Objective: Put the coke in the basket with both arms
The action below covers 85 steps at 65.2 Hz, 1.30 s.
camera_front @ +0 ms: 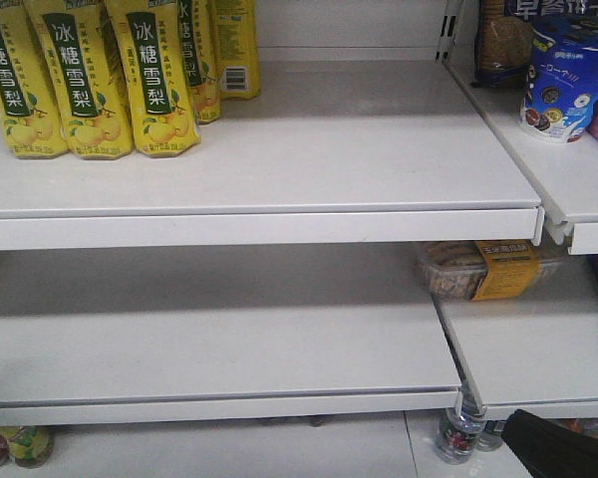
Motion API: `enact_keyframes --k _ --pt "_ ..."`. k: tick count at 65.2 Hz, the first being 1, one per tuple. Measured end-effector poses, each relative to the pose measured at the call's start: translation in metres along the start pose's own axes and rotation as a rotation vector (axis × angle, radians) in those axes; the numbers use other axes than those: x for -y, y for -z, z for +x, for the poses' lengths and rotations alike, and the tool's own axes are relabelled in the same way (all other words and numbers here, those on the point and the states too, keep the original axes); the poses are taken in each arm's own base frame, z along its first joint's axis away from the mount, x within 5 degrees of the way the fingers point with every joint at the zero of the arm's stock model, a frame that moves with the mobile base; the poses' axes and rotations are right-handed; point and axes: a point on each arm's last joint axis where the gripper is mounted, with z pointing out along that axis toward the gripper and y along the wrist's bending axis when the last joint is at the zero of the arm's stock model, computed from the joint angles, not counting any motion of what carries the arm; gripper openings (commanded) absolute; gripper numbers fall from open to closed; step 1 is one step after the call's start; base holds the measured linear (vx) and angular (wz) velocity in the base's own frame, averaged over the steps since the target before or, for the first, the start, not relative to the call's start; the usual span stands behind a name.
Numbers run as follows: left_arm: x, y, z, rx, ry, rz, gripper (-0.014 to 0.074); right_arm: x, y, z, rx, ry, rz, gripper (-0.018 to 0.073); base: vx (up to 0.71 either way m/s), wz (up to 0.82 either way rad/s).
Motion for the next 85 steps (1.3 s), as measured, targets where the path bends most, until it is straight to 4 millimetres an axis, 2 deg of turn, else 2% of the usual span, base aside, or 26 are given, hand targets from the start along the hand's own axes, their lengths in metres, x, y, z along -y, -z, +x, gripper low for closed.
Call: enact_keyframes --k 31,38,56,77,85 --pt "0.0 0.0 0.0 0.0 -0.001 0.0 -0.0006 0.001 0.0 0.003 -0.008 -0.013 0.001 -0.0005 0.0 0.0" --pt "0.0 0.0 0.0 0.0 -0.001 0.0 -0.0006 0.001 -0.001 0.007 -0.003 -0.128 -0.001 -0.0005 0.0 0.0" --pt "0.0 0.0 0.0 0.0 -0.001 0.0 -0.0006 0.007 -0.001 0.003 0.088 -0.585 0.035 -0.0005 0.0 0.0" --pt "0.0 0.0 0.0 0.0 -0.001 0.0 -0.0006 0.013 0.0 0.001 0.127 -0.72 0.082 -0.0005 0.0 0.0" --pt "0.0 0.0 0.0 0.0 -0.001 0.0 -0.0006 0.018 0.001 0.004 0.126 -0.689 0.154 -0.0005 0.0 0.0"
